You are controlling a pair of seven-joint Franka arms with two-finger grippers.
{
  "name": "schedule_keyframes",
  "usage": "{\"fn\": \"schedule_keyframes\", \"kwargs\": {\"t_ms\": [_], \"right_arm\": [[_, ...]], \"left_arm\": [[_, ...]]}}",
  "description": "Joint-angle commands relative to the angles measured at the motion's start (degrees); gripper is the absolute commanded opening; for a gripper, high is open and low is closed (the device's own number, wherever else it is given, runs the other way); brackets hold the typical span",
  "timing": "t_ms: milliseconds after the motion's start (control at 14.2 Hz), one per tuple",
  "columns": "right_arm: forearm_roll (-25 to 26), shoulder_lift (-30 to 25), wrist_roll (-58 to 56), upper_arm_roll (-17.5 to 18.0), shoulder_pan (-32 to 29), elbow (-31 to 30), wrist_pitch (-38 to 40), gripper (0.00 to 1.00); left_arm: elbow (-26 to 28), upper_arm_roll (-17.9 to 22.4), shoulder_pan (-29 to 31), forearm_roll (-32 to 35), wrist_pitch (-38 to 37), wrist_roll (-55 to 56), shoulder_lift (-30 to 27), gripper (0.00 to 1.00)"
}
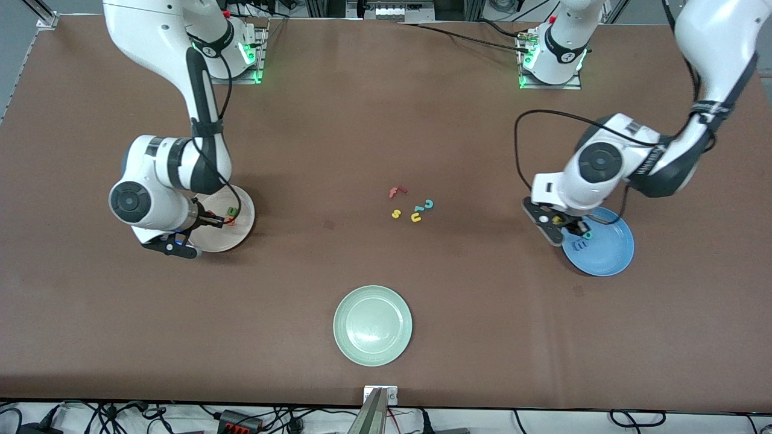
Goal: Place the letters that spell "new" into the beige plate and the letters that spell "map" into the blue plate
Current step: 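Place the yellow a on the blue plate with the left gripper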
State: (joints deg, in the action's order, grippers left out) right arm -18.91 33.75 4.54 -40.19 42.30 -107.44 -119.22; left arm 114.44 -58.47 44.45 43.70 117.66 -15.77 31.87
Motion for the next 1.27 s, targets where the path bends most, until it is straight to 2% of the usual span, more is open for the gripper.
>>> {"fn": "schedule_keyframes", "kwargs": {"t_ms": [0,141,352,422,493,563,704,845,1056,1196], "right_arm": [[-0.78,1.58,-4.44,0.73,-1.96,-0.14,-0.05,0.25],[-1.04,2.20,-4.36,1.08,-2.31,-0.75,-0.31,0.25],[-4.21,3.34,-4.36,2.30,-2.14,-1.72,-1.10,0.26],[-4.30,3.34,-4.36,2.57,-2.14,-1.81,-1.02,0.29],[-4.30,3.25,-4.36,2.49,-2.22,-1.81,-0.84,0.55],[-4.30,3.08,-4.36,2.49,-2.57,-1.72,-0.84,1.00],[-4.30,2.12,-4.36,2.31,-2.40,-1.28,-0.31,1.00],[-4.21,-0.95,-4.27,1.18,-2.05,-1.02,1.08,1.00],[-4.12,-5.87,-4.45,-1.11,-2.31,1.69,4.77,1.00],[-3.59,-7.12,-4.28,-2.43,-2.23,6.34,11.43,1.00]], "left_arm": [[0.00,-0.51,6.15,0.16,-0.50,0.38,2.40,0.06],[0.00,0.28,9.24,0.50,0.72,0.91,5.03,0.06],[0.70,5.99,10.13,0.86,6.61,0.83,7.41,0.10],[0.79,6.35,10.13,0.95,7.14,0.83,7.59,0.19],[0.70,6.35,10.13,0.95,7.15,0.56,7.59,0.58],[0.70,6.26,10.13,0.95,7.06,0.21,7.51,1.00],[0.26,5.48,9.95,0.86,6.28,0.73,6.72,1.00],[-0.26,2.15,10.56,0.16,3.13,1.09,6.10,1.00],[-6.04,-4.97,12.15,-2.82,-7.14,4.76,5.92,1.00],[-11.31,-8.49,11.45,-4.94,-15.58,8.80,5.92,1.00]]}}
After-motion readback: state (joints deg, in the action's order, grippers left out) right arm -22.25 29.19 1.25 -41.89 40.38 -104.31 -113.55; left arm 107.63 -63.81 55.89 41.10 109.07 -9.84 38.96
